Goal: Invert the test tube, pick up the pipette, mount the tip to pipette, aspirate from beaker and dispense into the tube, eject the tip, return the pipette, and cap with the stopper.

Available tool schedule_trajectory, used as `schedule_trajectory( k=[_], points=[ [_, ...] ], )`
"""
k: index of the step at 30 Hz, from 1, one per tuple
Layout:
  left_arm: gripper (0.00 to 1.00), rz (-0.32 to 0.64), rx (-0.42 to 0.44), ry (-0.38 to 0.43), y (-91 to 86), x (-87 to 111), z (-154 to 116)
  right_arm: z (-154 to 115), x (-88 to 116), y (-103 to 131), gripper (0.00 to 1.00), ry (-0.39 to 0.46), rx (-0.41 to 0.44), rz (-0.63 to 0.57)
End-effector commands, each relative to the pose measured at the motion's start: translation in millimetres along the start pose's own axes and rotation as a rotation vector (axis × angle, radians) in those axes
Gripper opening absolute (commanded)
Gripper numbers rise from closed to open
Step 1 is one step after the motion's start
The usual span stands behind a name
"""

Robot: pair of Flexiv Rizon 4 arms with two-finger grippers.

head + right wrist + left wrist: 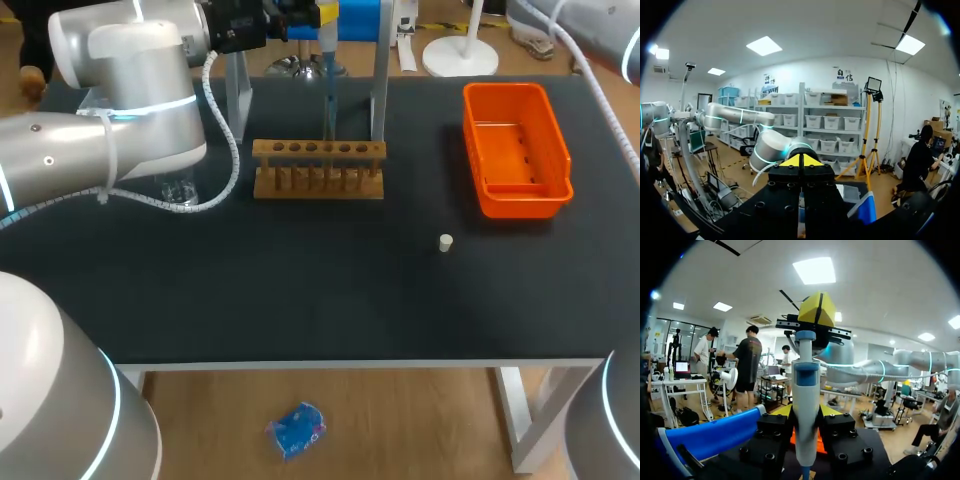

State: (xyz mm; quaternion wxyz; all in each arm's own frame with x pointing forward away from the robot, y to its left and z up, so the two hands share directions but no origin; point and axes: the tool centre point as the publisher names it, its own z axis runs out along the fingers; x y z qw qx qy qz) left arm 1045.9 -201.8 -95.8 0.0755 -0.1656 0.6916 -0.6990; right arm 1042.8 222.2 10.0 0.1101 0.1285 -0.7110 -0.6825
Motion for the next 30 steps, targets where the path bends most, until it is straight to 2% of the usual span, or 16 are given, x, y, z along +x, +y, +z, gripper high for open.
schedule_trajectory(
  k=[1,17,30],
  points=[
    [0.0,0.001,0.003,-0.003,0.5,1.0,0.2,-1.0,-10.7,-1.7,0.0,0.015,0.007,0.014],
    [0.0,0.001,0.003,-0.003,0.5,1.0,0.2,0.3,-20.7,-16.8,0.0,0.011,0.002,0.068],
    [0.0,0.001,0.003,-0.003,0.5,1.0,0.2,2.6,-18.9,-24.2,0.0,0.014,-0.006,0.086]
  ],
)
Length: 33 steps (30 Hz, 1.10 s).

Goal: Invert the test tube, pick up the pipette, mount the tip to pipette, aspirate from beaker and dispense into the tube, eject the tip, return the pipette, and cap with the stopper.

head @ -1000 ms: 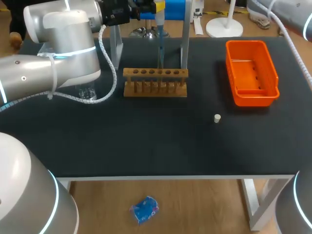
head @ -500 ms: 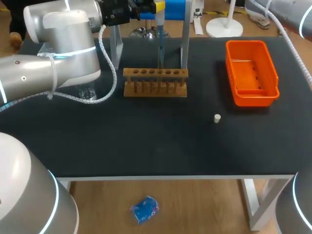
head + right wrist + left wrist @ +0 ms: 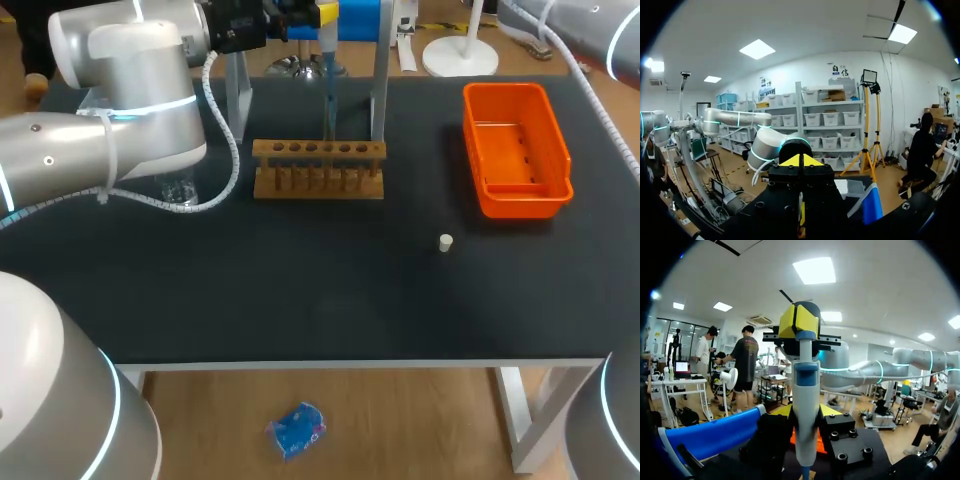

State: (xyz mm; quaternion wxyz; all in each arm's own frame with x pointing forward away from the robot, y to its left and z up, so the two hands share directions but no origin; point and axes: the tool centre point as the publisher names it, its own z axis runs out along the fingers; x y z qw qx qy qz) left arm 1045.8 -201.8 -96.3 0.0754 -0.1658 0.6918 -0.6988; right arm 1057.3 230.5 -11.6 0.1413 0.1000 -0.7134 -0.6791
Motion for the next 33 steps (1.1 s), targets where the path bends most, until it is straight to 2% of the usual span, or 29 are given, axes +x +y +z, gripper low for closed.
schedule_trajectory(
  k=[1,33],
  points=[
    [0.0,0.001,0.004,-0.003,0.0,1.0,0.3,-1.5,-2.7,-2.6,0.0,0.008,0.001,0.002],
    [0.0,0.001,0.004,-0.003,0.0,1.0,0.3,-1.1,7.1,-17.4,0.0,0.007,-0.009,0.036]
  ],
)
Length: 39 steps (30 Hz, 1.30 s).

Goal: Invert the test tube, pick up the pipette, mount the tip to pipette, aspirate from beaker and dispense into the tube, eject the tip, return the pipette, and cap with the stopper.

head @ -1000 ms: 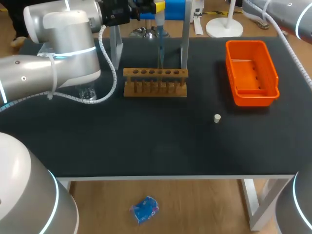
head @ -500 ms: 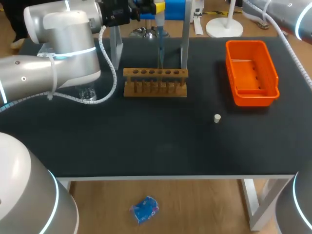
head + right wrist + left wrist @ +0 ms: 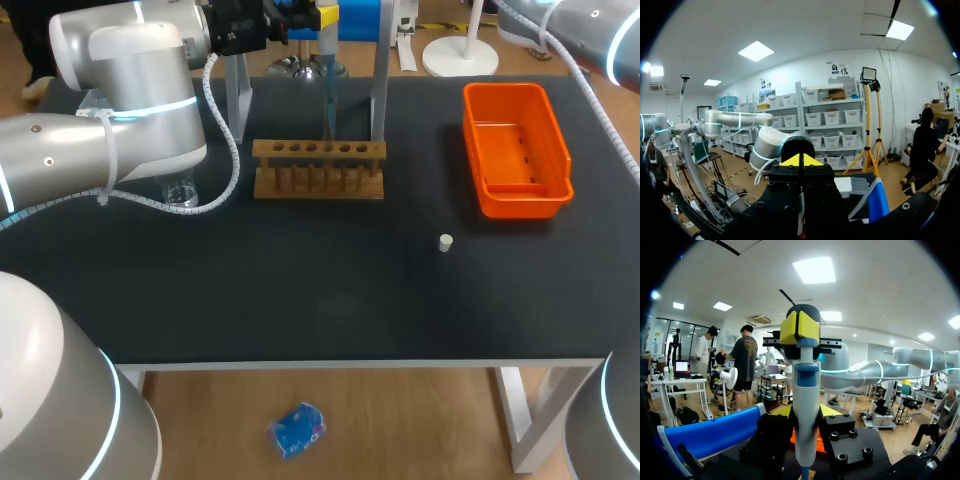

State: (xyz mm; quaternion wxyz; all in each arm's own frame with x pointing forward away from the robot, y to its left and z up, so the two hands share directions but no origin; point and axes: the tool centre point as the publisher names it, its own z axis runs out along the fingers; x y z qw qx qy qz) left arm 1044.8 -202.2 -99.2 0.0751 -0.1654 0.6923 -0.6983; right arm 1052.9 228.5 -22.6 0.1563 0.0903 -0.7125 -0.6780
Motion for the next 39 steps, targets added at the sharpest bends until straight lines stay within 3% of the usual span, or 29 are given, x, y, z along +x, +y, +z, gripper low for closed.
schedule_trajectory(
  k=[1,23,39],
  points=[
    [0.0,0.001,0.005,-0.004,-3.0,0.3,0.2,-1.0,3.2,-6.8,0.0,-0.002,-0.004,0.002],
    [0.0,0.001,0.005,-0.004,-3.0,0.3,0.2,2.0,8.4,-18.5,0.0,-0.002,-0.015,0.031],
    [0.0,0.001,0.005,-0.004,-3.0,0.3,0.2,2.7,5.8,-12.3,0.0,-0.001,-0.016,0.012]
  ],
)
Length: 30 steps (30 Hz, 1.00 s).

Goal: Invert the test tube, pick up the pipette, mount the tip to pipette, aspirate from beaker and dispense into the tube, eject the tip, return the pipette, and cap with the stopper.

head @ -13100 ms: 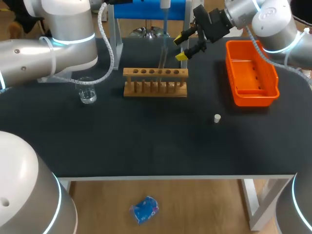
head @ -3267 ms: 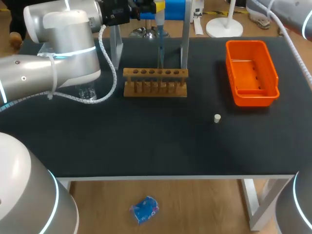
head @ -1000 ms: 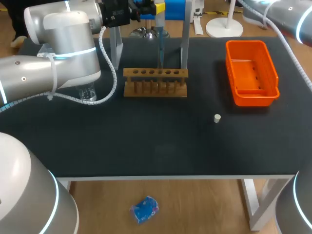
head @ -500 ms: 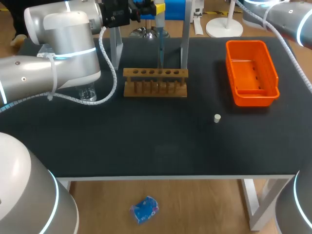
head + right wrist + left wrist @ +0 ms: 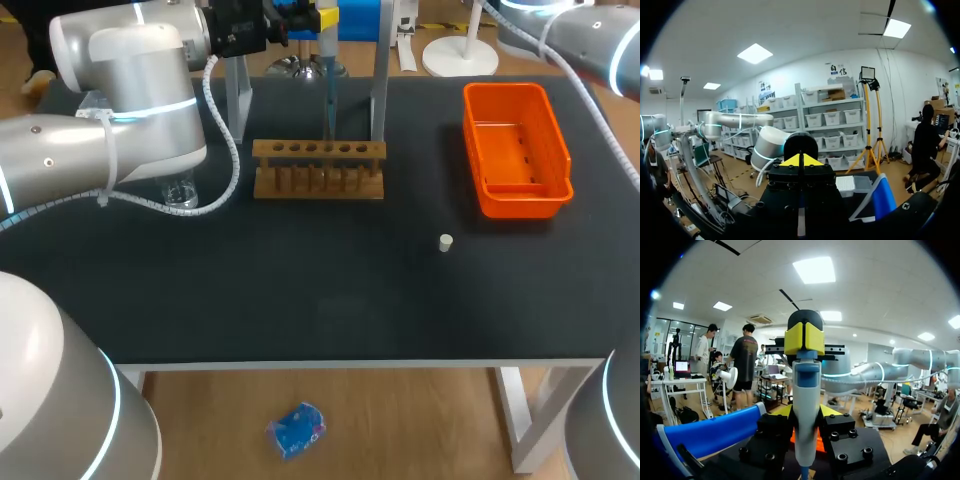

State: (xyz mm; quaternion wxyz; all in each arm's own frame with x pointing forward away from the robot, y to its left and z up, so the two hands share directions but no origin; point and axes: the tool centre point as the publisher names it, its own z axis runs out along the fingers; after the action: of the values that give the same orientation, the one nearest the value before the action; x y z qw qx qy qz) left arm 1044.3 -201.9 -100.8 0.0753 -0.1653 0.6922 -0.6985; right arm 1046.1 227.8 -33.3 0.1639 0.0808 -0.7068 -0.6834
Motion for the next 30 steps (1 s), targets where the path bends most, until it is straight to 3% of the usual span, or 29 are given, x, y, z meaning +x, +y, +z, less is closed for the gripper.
schedule_trajectory(
  k=[1,30],
  points=[
    [0.0,0.0,0.005,-0.004,-4.7,0.1,0.6,0.6,-0.4,0.9,0.0,-0.001,0.005,-0.013],
    [0.0,0.0,0.005,-0.004,-4.7,0.1,0.6,-7.9,-6.4,40.4,0.0,-0.007,0.051,-0.097]
  ],
)
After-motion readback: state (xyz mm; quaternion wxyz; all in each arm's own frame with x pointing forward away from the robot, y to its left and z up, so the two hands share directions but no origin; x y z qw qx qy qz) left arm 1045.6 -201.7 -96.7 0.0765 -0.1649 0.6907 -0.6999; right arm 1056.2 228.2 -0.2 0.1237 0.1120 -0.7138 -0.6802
